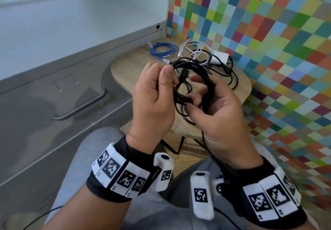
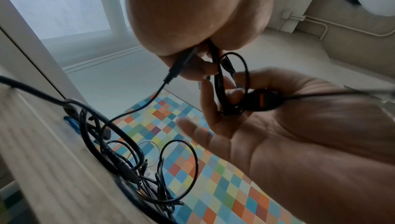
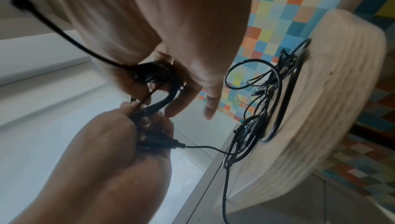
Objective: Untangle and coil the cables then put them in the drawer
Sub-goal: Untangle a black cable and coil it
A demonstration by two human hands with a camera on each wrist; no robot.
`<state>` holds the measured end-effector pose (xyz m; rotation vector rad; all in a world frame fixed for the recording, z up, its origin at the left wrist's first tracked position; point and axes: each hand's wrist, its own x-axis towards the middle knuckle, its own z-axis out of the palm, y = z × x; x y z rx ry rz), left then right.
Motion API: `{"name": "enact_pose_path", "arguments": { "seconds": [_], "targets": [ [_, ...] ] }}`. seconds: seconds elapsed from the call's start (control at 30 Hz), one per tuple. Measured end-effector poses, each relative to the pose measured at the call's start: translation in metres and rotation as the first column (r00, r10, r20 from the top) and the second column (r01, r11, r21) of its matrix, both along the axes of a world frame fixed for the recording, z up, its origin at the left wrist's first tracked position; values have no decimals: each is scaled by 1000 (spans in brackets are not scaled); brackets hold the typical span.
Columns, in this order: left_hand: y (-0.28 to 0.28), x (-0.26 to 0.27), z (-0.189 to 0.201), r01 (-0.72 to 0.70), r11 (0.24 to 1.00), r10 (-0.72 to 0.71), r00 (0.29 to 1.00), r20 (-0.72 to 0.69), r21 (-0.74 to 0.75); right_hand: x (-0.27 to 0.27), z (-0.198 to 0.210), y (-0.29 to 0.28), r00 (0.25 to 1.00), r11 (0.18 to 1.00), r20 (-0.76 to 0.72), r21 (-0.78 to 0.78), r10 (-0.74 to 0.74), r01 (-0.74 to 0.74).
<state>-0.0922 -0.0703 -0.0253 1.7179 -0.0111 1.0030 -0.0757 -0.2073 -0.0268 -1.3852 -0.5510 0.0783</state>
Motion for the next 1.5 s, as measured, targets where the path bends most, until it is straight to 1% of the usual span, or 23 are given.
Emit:
{"name": "enact_pose_path", "arguments": {
  "seconds": [0.03,0.1,0.2,0.3,0.37,0.43,0.47,0.53,0.63,0.7,0.73,0.77,0.83,0.9,0.97,1.07,1.13,1.2,1.3,1.37,1.4,1.43,1.5],
  "targets": [
    [0,-1,0,0,1000,0,1000,1,9,1,-1,2,999,999,12,-12,-36,36],
    [1,-2,1,-11,1000,10,1000,11,20,4,-2,5,994,994,-11,-15,-113,113],
    [3,-4,4,-46,999,45,998,46,20,7,-5,5,978,985,-114,-4,-173,174],
    [7,-3,6,-60,998,61,994,87,-13,9,-9,3,959,989,-248,23,-139,149],
    [11,-1,4,-69,996,73,995,73,-57,10,-10,1,952,991,-301,99,-52,85],
    [15,3,2,-64,988,70,997,36,-142,11,-7,-4,949,979,-302,203,93,-31],
    [17,4,2,-42,977,48,999,25,-207,11,-5,-6,944,967,-285,238,164,-97],
    [18,7,1,32,927,-28,999,17,-374,14,-3,-12,929,939,-250,280,272,-199],
    [17,9,2,90,818,-101,995,12,-568,15,-4,-15,916,914,-236,328,325,-239],
    [16,10,3,123,752,-133,991,33,-647,14,-8,-14,915,912,-262,357,305,-202],
    [16,10,5,142,723,-145,988,52,-677,14,-10,-13,923,924,-274,341,271,-170],
    [17,10,6,159,695,-154,986,71,-701,13,-12,-12,937,946,-268,292,225,-143],
    [18,9,9,189,649,-164,981,107,-737,11,-17,-11,968,984,-199,119,153,-132],
    [18,7,10,210,631,-179,976,123,-747,7,-16,-9,982,988,-127,-33,143,-148],
    [17,6,10,221,646,-195,973,122,-731,4,-14,-7,989,981,-55,-137,134,-141],
    [10,3,9,219,714,-209,973,97,-665,1,-10,-2,993,959,77,-275,94,-69],
    [3,2,8,232,744,-237,968,78,-627,0,-10,1,990,950,131,-313,62,-18],
    [-2,0,8,254,754,-275,960,60,-606,-1,-10,3,988,951,152,-309,30,19],
    [-2,-2,9,294,757,-321,945,60,-584,1,-10,1,989,944,150,-327,4,45],
    [-1,-3,10,314,756,-340,938,65,-575,4,-12,-3,991,940,126,-341,34,11],
    [-1,-3,11,316,758,-342,938,65,-571,5,-13,-6,993,947,100,-321,61,-26],
    [0,-3,11,313,761,-338,939,65,-567,6,-13,-7,994,959,69,-276,79,-57],
    [2,-1,9,308,773,-327,943,67,-554,5,-9,-7,995,988,-36,-122,94,-97]
  ]
}}
